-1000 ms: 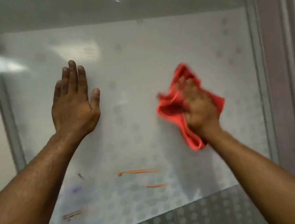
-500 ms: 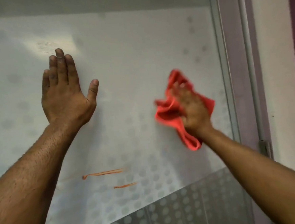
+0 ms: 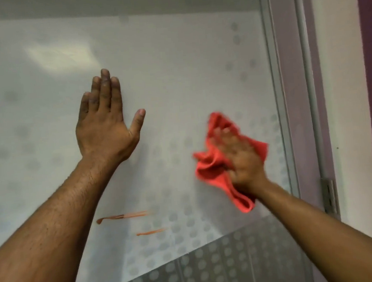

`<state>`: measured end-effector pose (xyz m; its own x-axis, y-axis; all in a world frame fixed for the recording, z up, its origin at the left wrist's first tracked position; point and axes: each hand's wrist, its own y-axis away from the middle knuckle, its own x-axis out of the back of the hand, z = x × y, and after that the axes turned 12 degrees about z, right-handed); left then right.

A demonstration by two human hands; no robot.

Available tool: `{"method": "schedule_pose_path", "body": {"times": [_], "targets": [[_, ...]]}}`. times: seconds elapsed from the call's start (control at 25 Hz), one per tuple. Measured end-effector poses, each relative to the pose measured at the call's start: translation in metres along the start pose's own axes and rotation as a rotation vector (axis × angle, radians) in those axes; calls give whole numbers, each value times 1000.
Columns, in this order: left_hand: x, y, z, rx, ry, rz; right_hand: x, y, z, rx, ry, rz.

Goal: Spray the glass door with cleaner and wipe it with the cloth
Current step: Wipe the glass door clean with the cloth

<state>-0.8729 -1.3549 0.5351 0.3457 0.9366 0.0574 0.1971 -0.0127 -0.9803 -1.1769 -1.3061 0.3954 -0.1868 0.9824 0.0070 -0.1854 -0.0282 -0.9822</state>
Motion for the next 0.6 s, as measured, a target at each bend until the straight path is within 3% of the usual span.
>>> {"method": "schedule_pose_path", "body": {"times": [0.12, 0.2, 0.32, 0.4, 0.44, 0.48, 0.6], "targets": [[1, 6, 5, -39, 16, -15, 5, -10, 30, -374, 101, 188], [-1, 11, 19, -56, 55, -38, -6, -9, 0, -459, 128, 234], [-8, 29, 46, -103, 111, -18, -7, 47, -58, -144, -20, -120], [-12, 46, 59, -128, 136, -24, 12, 104, -48, 163, 22, -311], [-12, 54, 62, -124, 125, -34, 23, 117, -25, 226, 31, -334], [-13, 60, 63, -116, 113, -43, 32, 123, 0, 173, 41, -314], [-13, 67, 68, -107, 96, -52, 40, 105, 48, -368, 33, -101]]}}
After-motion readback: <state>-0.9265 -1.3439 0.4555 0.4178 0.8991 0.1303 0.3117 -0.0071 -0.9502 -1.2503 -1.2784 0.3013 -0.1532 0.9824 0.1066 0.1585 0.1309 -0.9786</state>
